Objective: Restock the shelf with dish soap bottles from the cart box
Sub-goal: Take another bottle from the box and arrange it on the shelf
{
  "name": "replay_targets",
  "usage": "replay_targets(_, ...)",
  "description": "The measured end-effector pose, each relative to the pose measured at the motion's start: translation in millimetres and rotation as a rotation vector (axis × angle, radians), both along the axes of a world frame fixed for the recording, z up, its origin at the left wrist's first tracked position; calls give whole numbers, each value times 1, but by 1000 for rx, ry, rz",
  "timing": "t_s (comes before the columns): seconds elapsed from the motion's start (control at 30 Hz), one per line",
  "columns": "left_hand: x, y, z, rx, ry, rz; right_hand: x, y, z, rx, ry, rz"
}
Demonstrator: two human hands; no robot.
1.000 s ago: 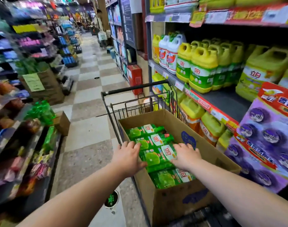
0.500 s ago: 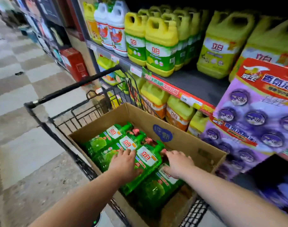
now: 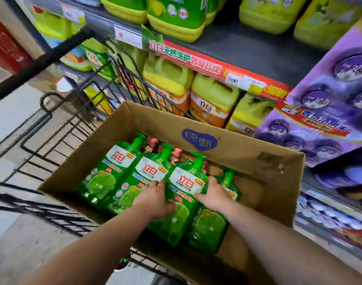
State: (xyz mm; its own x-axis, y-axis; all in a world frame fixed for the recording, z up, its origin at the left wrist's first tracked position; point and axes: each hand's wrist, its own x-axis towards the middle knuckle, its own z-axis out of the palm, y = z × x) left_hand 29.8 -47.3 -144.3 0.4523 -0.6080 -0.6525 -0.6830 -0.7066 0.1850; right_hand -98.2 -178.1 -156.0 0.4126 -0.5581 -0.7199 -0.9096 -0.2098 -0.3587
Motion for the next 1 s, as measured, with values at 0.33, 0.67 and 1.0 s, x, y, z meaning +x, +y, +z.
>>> replay_targets(0.33,6,-8,-14,-39,54,-50,18,15,-34,205,-167,-644)
replay_targets(0.67,9,-7,-16,-27,107,-60,18,15,-30,436,-267,-885)
replay_targets(1.0,10,-2,-12,-75,269,63,8,28,-19,345,-428,-1015)
